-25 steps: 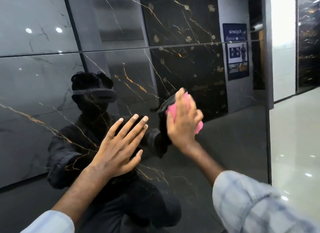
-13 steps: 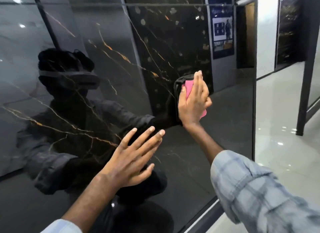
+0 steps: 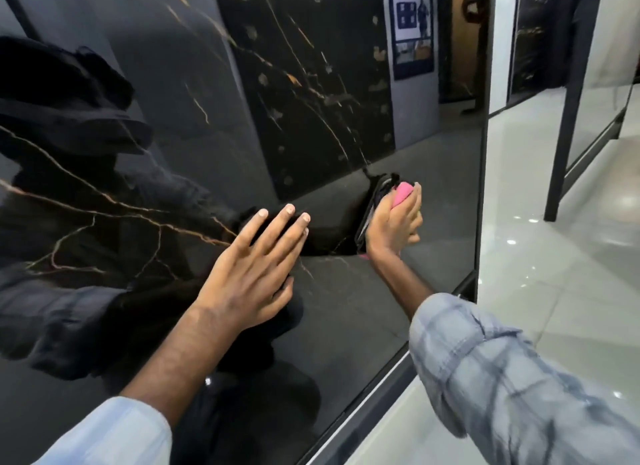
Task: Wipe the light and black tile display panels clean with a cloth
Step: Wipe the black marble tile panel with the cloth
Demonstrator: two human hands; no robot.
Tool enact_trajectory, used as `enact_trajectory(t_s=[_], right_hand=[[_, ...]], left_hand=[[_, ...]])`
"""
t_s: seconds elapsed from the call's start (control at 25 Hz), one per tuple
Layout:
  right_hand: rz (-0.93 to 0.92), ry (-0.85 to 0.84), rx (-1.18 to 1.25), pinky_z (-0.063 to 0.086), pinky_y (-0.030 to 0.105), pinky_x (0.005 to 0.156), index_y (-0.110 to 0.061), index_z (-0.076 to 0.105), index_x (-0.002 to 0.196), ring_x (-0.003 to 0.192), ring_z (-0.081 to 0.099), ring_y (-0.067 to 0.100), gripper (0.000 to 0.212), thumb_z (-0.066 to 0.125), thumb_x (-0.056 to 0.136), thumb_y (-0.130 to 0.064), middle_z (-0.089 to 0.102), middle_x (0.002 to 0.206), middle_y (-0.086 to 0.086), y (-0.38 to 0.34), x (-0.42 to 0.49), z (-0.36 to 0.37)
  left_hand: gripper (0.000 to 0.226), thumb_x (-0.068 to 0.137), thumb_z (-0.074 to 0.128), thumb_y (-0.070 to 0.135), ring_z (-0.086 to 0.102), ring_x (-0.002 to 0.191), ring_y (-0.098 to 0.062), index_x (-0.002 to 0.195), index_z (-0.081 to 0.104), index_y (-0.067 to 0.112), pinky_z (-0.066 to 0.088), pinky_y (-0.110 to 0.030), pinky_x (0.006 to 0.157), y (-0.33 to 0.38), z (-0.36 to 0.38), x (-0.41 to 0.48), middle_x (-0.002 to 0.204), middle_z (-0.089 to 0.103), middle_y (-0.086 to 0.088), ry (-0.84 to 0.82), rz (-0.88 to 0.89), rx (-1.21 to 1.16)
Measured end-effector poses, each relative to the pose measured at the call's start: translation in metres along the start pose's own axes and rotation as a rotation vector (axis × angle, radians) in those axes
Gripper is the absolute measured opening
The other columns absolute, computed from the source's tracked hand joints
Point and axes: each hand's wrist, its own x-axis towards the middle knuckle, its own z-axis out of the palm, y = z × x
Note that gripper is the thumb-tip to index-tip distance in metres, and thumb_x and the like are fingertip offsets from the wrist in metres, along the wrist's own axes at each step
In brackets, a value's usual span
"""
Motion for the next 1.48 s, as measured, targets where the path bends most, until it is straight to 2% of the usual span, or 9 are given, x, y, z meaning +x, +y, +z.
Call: enact_trajectory(t_s=[0.12, 0.24, 0.44, 0.68, 0.92, 1.08, 1.24, 1.36, 1.48], right_hand=[[-0.089, -0.075, -0.003, 0.022, 0.054, 0.113, -0.024, 0.029, 0.161, 0.147, 0.030, 0.025, 0.076, 0.024, 0.091, -0.055, 0.027, 0.167, -0.009, 0.062, -0.097, -0.008], [0.056, -0.169, -0.048, 0.023, 0.054, 0.112, -0.025, 0.030, 0.160, 0.146, 0.030, 0.024, 0.081, 0.019, 0.087, -0.060, 0.029, 0.166, -0.008, 0.108, -0.158, -0.013], [0.356, -0.058, -0.213, 0.027, 0.052, 0.111, -0.020, 0.031, 0.158, 0.140, 0.038, 0.033, 0.056, 0.034, 0.107, -0.043, 0.032, 0.164, -0.001, 0.077, -0.073, -0.009], [-0.132, -0.175, -0.124, 0.019, 0.054, 0.114, -0.026, 0.023, 0.161, 0.147, 0.028, 0.027, 0.058, 0.040, 0.107, -0.038, 0.021, 0.169, -0.007, 0.019, -0.082, -0.011], [0.255, -0.147, -0.140, 0.018, 0.057, 0.115, -0.031, 0.019, 0.162, 0.150, 0.025, 0.024, 0.059, 0.032, 0.106, -0.044, 0.019, 0.169, -0.011, 0.083, -0.059, -0.014], [0.585, -0.053, -0.035, 0.042, 0.057, 0.108, -0.025, 0.056, 0.134, 0.128, 0.057, 0.034, 0.082, 0.021, 0.074, -0.067, 0.061, 0.138, 0.007, 0.235, -0.077, 0.006], [0.900, -0.209, 0.026, 0.045, 0.055, 0.109, -0.015, 0.057, 0.136, 0.125, 0.060, 0.035, 0.092, 0.025, 0.066, -0.066, 0.061, 0.135, 0.013, 0.355, -0.152, 0.036], [0.920, -0.373, 0.119, 0.052, 0.045, 0.106, -0.027, 0.039, 0.151, 0.130, 0.059, 0.025, 0.086, 0.021, 0.077, -0.066, 0.051, 0.150, -0.002, 0.325, -0.148, 0.020], [0.811, -0.136, 0.093, 0.053, 0.050, 0.100, -0.021, 0.047, 0.145, 0.122, 0.062, 0.032, 0.076, 0.021, 0.084, -0.059, 0.057, 0.141, 0.005, 0.230, -0.074, 0.006]], left_hand=[[0.071, 0.092, 0.055, 0.041, 0.017, 0.160, -0.030, 0.153, 0.048, 0.004, 0.004, -0.055, 0.128, 0.028, 0.001, -0.003, 0.173, 0.020, -0.011, 0.053, 0.043, -0.115], [0.076, 0.088, 0.057, 0.045, 0.018, 0.160, -0.030, 0.152, 0.050, 0.004, -0.001, -0.055, 0.129, 0.069, 0.020, -0.024, 0.171, 0.024, -0.012, -0.001, 0.096, -0.192], [0.077, 0.091, 0.056, 0.045, 0.015, 0.160, -0.034, 0.154, 0.046, 0.002, -0.010, -0.054, 0.129, 0.095, 0.038, -0.050, 0.171, 0.021, -0.019, -0.071, 0.070, -0.158], [0.065, 0.092, 0.053, 0.045, 0.028, 0.156, -0.032, 0.139, 0.063, 0.003, -0.005, -0.056, 0.128, 0.096, 0.036, -0.049, 0.163, 0.041, -0.014, 0.005, 0.011, -0.219], [0.057, 0.094, 0.053, 0.045, 0.026, 0.158, -0.033, 0.138, 0.064, 0.011, 0.008, -0.057, 0.128, 0.095, 0.037, -0.050, 0.171, 0.025, -0.013, 0.078, 0.048, -0.370], [0.058, 0.093, 0.058, 0.043, 0.012, 0.160, -0.037, 0.143, 0.060, 0.015, 0.005, -0.054, 0.129, 0.100, 0.045, -0.054, 0.173, 0.014, -0.016, 0.001, 0.103, -0.276], [0.051, 0.096, 0.054, 0.040, 0.017, 0.160, -0.034, 0.140, 0.063, 0.015, 0.009, -0.056, 0.127, 0.102, 0.040, -0.052, 0.174, 0.015, -0.012, 0.008, 0.071, -0.314], [0.053, 0.097, 0.050, 0.044, 0.019, 0.160, -0.028, 0.140, 0.063, 0.016, 0.011, -0.059, 0.125, 0.113, 0.033, -0.031, 0.174, 0.017, -0.007, 0.050, 0.081, -0.359], [0.055, 0.100, 0.046, 0.044, 0.016, 0.161, -0.028, 0.145, 0.059, 0.015, 0.010, -0.060, 0.123, 0.117, 0.039, -0.005, 0.175, 0.013, -0.006, 0.064, -0.017, -0.308]])
